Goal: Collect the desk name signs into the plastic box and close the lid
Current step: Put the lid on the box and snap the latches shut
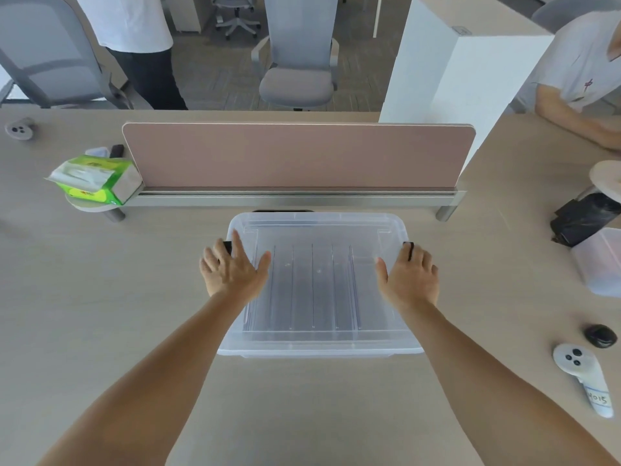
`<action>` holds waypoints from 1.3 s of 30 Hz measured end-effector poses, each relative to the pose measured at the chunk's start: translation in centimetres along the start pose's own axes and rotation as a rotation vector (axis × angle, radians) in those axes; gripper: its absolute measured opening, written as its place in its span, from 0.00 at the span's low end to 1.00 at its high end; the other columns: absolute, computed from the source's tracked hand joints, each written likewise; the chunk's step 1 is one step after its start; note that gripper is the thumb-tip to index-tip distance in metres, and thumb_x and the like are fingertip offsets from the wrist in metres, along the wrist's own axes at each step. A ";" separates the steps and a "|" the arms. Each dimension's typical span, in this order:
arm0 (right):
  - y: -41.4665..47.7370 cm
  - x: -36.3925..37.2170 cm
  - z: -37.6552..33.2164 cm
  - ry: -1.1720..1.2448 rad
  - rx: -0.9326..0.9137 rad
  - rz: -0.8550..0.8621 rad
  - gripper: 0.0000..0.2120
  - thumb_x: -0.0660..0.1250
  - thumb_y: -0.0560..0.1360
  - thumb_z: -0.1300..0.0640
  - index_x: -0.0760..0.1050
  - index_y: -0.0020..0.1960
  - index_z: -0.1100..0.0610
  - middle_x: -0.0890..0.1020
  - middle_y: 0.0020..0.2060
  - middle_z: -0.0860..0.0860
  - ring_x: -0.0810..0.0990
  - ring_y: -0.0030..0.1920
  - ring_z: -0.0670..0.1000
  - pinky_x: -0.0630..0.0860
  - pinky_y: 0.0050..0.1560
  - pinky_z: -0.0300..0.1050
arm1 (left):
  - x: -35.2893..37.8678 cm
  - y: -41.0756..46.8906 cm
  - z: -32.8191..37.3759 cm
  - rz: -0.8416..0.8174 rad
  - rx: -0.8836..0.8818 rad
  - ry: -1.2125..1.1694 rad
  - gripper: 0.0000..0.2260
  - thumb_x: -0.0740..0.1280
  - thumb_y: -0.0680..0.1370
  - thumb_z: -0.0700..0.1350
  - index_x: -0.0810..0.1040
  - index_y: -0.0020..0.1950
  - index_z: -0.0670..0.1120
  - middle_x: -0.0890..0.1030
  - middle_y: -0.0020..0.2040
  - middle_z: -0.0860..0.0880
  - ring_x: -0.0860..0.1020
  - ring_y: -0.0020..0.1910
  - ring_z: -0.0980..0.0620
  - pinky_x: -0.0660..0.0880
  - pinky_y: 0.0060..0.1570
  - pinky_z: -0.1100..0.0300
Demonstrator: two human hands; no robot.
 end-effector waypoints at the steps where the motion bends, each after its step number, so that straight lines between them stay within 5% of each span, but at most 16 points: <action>1: 0.8 -0.2 -0.9 0.002 -0.063 -0.032 0.36 0.45 0.79 0.36 0.57 0.77 0.59 0.62 0.75 0.64 0.61 0.74 0.64 0.63 0.69 0.59 | 0.0 0.6 0.9 -0.009 0.075 -0.009 0.39 0.48 0.75 0.70 0.47 0.79 0.49 0.54 0.77 0.40 0.53 0.76 0.36 0.52 0.74 0.43; 4: 3.4 -0.5 -3.7 0.019 -0.252 -0.119 0.34 0.45 0.78 0.32 0.48 0.80 0.46 0.45 0.80 0.59 0.45 0.79 0.62 0.51 0.75 0.61 | 0.4 2.3 3.8 -0.056 0.267 0.031 0.36 0.45 0.76 0.70 0.46 0.80 0.55 0.42 0.80 0.45 0.39 0.78 0.42 0.40 0.76 0.43; 8: 5.1 1.2 -4.8 -0.017 -0.250 -0.222 0.35 0.38 0.75 0.27 0.39 0.79 0.38 0.39 0.80 0.55 0.38 0.79 0.64 0.42 0.74 0.68 | 1.9 3.2 4.7 -0.074 0.296 0.139 0.36 0.37 0.74 0.73 0.40 0.79 0.60 0.36 0.80 0.48 0.37 0.78 0.43 0.36 0.74 0.39; 16: 5.2 3.2 -5.0 -0.085 -0.191 -0.096 0.36 0.32 0.73 0.27 0.38 0.79 0.38 0.40 0.80 0.55 0.40 0.79 0.63 0.42 0.74 0.69 | 3.6 3.6 5.2 0.023 0.314 0.183 0.37 0.36 0.75 0.71 0.41 0.80 0.54 0.37 0.80 0.42 0.39 0.79 0.42 0.42 0.76 0.42; 24: 3.6 1.4 -5.3 -0.037 -0.228 -0.180 0.34 0.36 0.77 0.30 0.41 0.80 0.42 0.43 0.81 0.56 0.43 0.80 0.62 0.44 0.76 0.66 | 0.7 0.7 5.7 0.059 0.438 0.101 0.29 0.46 0.79 0.62 0.65 0.75 0.48 0.59 0.78 0.43 0.54 0.78 0.40 0.53 0.75 0.42; 32: -4.5 2.8 -2.5 -0.020 -0.430 -0.251 0.37 0.40 0.74 0.26 0.28 0.76 0.36 0.32 0.78 0.55 0.34 0.79 0.60 0.39 0.76 0.63 | 2.7 -4.5 1.8 -0.128 0.507 0.101 0.38 0.38 0.74 0.71 0.41 0.80 0.55 0.38 0.80 0.45 0.39 0.78 0.41 0.43 0.76 0.45; 39: -4.3 3.0 -2.5 0.016 -0.389 -0.185 0.35 0.40 0.74 0.25 0.33 0.77 0.34 0.32 0.78 0.49 0.33 0.79 0.56 0.36 0.76 0.61 | 3.0 -4.6 1.8 -0.036 0.511 0.061 0.33 0.45 0.78 0.67 0.53 0.80 0.54 0.48 0.80 0.43 0.46 0.79 0.40 0.46 0.76 0.45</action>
Point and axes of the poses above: each hand's wrist, its own y-axis towards the middle knuckle, its own x-axis out of the palm, z = x × y, the point moved 5 cm from there along y, towards the middle knuckle
